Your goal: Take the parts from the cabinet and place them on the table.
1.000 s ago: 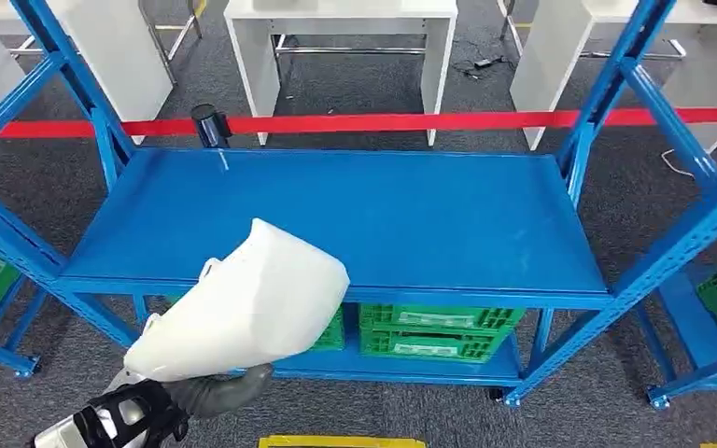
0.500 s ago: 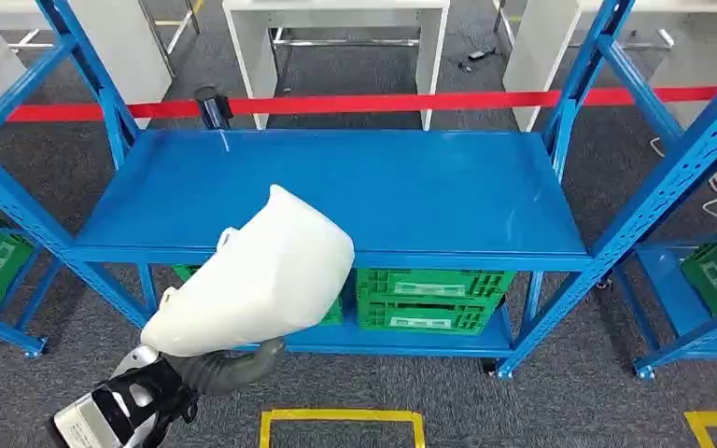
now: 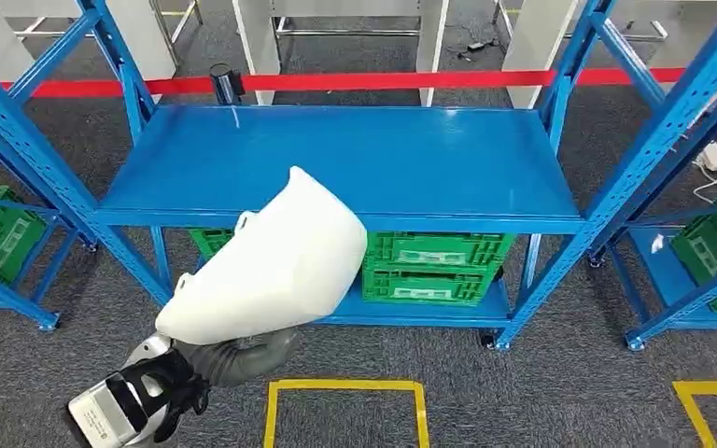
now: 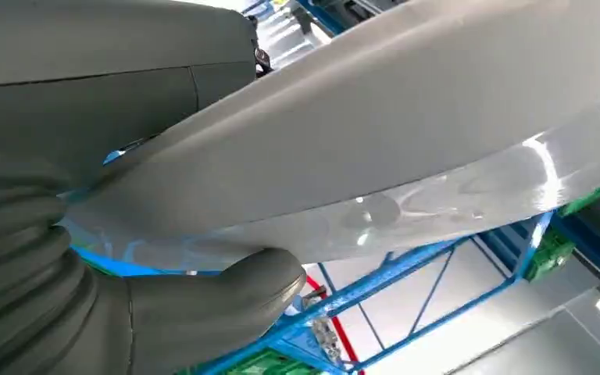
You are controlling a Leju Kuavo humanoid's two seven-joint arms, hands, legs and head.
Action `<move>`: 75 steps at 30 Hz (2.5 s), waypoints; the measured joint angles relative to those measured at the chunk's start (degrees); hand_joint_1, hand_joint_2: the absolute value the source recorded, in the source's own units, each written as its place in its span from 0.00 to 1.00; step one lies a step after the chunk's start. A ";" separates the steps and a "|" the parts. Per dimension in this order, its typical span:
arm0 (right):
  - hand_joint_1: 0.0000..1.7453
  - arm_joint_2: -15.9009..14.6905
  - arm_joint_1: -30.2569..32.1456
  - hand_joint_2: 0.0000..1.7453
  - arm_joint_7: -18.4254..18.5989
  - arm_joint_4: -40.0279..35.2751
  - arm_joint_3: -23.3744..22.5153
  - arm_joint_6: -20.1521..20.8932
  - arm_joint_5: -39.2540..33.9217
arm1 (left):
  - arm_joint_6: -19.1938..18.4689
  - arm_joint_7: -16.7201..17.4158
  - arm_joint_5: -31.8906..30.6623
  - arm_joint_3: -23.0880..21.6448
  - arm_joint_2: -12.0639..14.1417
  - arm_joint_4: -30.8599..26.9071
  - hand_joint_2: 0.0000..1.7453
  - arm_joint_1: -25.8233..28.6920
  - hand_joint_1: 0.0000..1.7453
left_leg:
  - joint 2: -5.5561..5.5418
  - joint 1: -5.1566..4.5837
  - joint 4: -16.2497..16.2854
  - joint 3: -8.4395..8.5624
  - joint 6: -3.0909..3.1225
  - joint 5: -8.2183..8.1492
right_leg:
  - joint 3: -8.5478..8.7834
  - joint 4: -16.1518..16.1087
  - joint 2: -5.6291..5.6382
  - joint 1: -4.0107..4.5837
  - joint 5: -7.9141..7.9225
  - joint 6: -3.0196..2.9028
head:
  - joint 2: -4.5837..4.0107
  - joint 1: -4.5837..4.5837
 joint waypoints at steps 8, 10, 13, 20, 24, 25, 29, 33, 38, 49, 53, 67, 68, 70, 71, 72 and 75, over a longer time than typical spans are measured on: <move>0.00 0.13 0.10 0.00 0.02 0.13 0.00 0.07 0.33 | 0.00 0.04 -0.04 -0.07 0.09 0.24 1.00 -0.04 1.00 | -0.42 0.59 16.30 -3.85 -2.31 -12.14 | -5.84 -0.25 -0.58 -0.38 5.58 -1.89 | 0.00 -0.61; 0.00 0.13 0.16 0.00 -0.39 0.13 0.00 0.17 0.63 | -0.06 0.06 -0.04 -0.07 0.11 0.35 1.00 -0.07 1.00 | -0.41 0.73 15.22 -1.06 -2.29 -8.45 | -7.63 -0.06 -0.68 -0.40 6.95 -1.62 | 0.00 -0.70; 0.00 0.15 0.10 0.00 -1.44 0.13 0.00 0.72 0.59 | -0.22 0.22 -0.04 -0.11 0.11 0.31 1.00 -0.64 1.00 | -0.57 0.70 1.39 9.70 -1.71 -7.89 | -9.60 0.31 -0.61 -0.34 8.71 -0.83 | 0.00 -0.85; 0.00 0.15 0.18 0.00 -2.56 0.15 0.00 0.94 0.07 | -0.28 0.52 0.48 -0.94 0.00 1.16 1.00 -2.42 1.00 | -0.21 0.16 -2.35 7.91 2.02 -6.09 | -12.15 4.88 -0.48 -0.78 3.88 1.73 | 0.00 -0.41; 0.00 0.15 0.18 0.00 -2.89 0.15 0.00 0.96 -0.02 | -0.28 1.05 0.52 -1.46 -0.26 1.73 1.00 -2.54 1.00 | -0.09 -0.23 -1.76 4.02 2.16 -3.27 | -14.05 17.96 -0.35 -0.74 -1.53 2.04 | 0.00 -0.09; 0.00 0.15 0.18 0.00 -2.97 0.15 0.00 1.01 -0.02 | -0.28 1.05 0.52 -1.46 -0.26 1.81 1.00 -2.59 1.00 | -0.08 -0.29 -1.41 2.89 2.05 -2.65 | -12.35 16.91 -0.35 -0.68 0.82 1.87 | 0.00 -0.04; 0.00 -0.11 -0.01 0.00 -3.58 0.13 0.00 1.22 -0.02 | -0.28 0.72 0.85 -1.46 -0.24 1.88 1.00 -2.81 1.00 | -0.04 -0.55 -0.08 0.06 1.27 -0.92 | 0.21 -0.09 -0.39 0.20 0.42 0.24 | 0.00 0.07; 0.00 0.00 0.12 0.00 -4.09 0.20 0.00 1.97 -0.04 | -0.28 0.33 1.00 -1.53 -0.09 2.14 1.00 -2.85 1.00 | 0.09 -0.42 -0.68 -0.40 -0.22 0.98 | -1.17 -0.78 -0.51 -0.03 2.00 -1.04 | 0.00 0.13; 0.00 -0.07 0.12 0.00 -4.15 0.20 -0.02 1.97 -0.07 | -0.26 0.26 1.35 -1.64 0.37 2.43 1.00 -2.84 1.00 | -0.41 0.25 14.70 -4.21 -1.81 -12.29 | -5.20 -0.66 -0.72 -0.17 5.33 -1.75 | 0.00 -0.41; 0.00 -0.18 0.26 0.00 -4.13 0.20 -1.05 1.68 -2.41 | 0.15 1.70 0.28 -1.92 0.52 2.86 1.00 -3.12 1.00 | 0.34 0.29 -2.57 9.89 1.37 -8.11 | -9.95 0.95 -0.38 -0.57 8.94 1.36 | 0.00 -0.76; 0.00 -0.17 0.32 0.00 -4.09 0.20 -1.94 1.68 -2.91 | 0.55 1.79 -0.02 -2.43 0.46 3.32 1.00 -3.15 1.00 | 1.45 0.04 -2.36 8.23 2.15 -7.00 | -16.32 16.55 -0.31 -0.56 -0.19 2.19 | 0.00 -0.11; 0.00 -0.81 0.52 0.00 -1.92 0.20 -4.70 -2.47 -4.39 | 1.95 2.60 -3.76 -3.34 -0.46 3.41 1.00 -2.16 1.00 | 0.31 0.07 7.46 3.50 -0.97 -12.51 | -6.53 0.47 -0.20 -0.31 5.63 -1.52 | 0.00 -0.46; 0.00 -0.92 0.46 0.00 -1.94 0.20 -4.79 -2.64 -4.42 | 2.49 2.73 -3.96 -3.34 -0.46 3.54 1.00 -2.08 1.00 | -0.08 0.16 12.12 1.29 -1.09 -14.46 | -6.68 0.48 0.42 -0.28 5.68 -1.59 | 0.00 -0.50; 0.00 -1.27 0.50 0.00 -2.14 0.20 -5.00 -3.19 -4.72 | 3.45 1.80 -3.39 -3.30 -0.59 3.85 1.00 -2.07 1.00 | -0.17 0.19 16.47 -0.99 -1.14 -14.93 | -6.84 0.54 1.68 -0.29 5.82 -1.55 | 0.00 -0.57; 0.00 -1.49 0.56 0.00 -2.21 0.20 -5.29 -3.32 -4.83 | 3.87 0.99 -3.00 -3.21 -0.66 4.02 1.00 -2.13 1.00 | -0.21 0.23 14.65 -0.21 -1.08 -13.01 | -6.83 0.56 2.42 -0.29 5.89 -1.46 | 0.00 -0.61; 0.00 -1.64 0.59 0.00 -2.34 0.20 -5.57 -3.39 -4.87 | 4.07 0.19 -2.53 -3.21 -0.68 4.18 1.00 -2.20 1.00 | -0.48 0.29 10.59 1.68 -0.91 -10.34 | -6.83 0.64 3.18 -0.30 5.98 -1.31 | 0.00 -0.61; 0.00 -2.34 0.43 0.00 -3.04 0.20 -6.08 -3.43 -5.40 | 4.22 -2.27 -2.27 -3.19 -0.39 4.57 1.00 -2.28 1.00 | -5.41 0.62 -0.57 6.65 -0.34 -7.06 | -7.32 1.05 5.07 -0.05 6.23 -0.56 | 0.00 -0.66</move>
